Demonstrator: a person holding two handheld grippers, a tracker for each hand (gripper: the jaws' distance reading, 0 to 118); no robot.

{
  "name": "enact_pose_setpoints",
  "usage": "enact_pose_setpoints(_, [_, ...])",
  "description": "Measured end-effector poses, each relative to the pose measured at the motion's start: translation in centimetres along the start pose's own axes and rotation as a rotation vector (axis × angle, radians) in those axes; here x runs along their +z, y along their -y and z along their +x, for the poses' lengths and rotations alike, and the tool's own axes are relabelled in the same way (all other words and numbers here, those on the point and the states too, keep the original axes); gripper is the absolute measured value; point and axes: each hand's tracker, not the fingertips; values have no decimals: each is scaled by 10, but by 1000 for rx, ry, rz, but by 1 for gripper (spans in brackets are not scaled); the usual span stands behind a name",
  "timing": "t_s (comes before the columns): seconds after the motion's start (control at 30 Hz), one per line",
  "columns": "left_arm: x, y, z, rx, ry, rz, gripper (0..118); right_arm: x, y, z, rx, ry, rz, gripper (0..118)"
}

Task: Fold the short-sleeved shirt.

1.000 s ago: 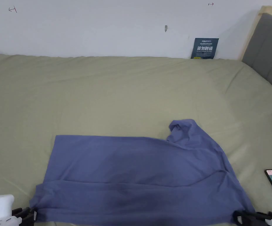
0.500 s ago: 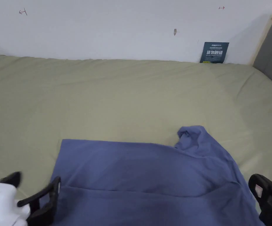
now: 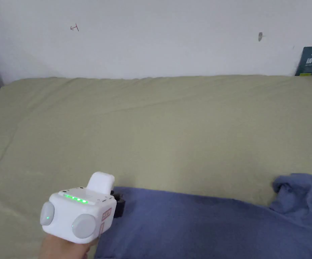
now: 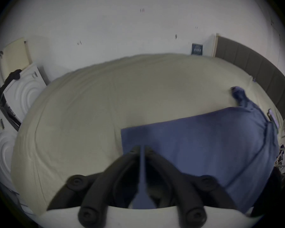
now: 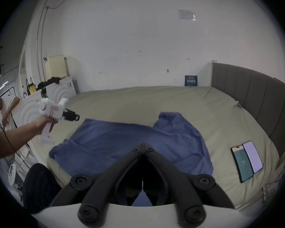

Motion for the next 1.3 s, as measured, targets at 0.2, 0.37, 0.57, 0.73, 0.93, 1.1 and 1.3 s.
enact_pose_setpoints(0.2, [-80, -15, -23, -70, -70, -94, 109, -25, 7, 19, -18, 31, -74, 0])
enact_pose_setpoints(0.37, [-82, -11, -24, -34, 2, -93, 85, -37, 2, 45, -49, 52, -104, 0])
enact_pose_setpoints(0.57, [-49, -4, 5, -147, 28, -21, 0, -82, -28, 96, -28, 162, -167, 0])
enact_pose_setpoints(0.73, [1, -8, 26, -86, 100, 54, 0, -159, -44, 153, 27, 225, -290, 14])
enact_pose_setpoints(0.93, [43, -11, 37, -45, 124, 131, 0, -269, -48, 195, 47, 314, -527, 118])
enact_pose_setpoints(1.1, [44, -13, 31, -25, 116, 120, 0, -291, -49, 179, 7, 194, -588, 70])
enact_pose_setpoints(1.3, [39, -24, 25, 9, 127, 109, 0, -262, -71, 130, 198, 130, -523, 3])
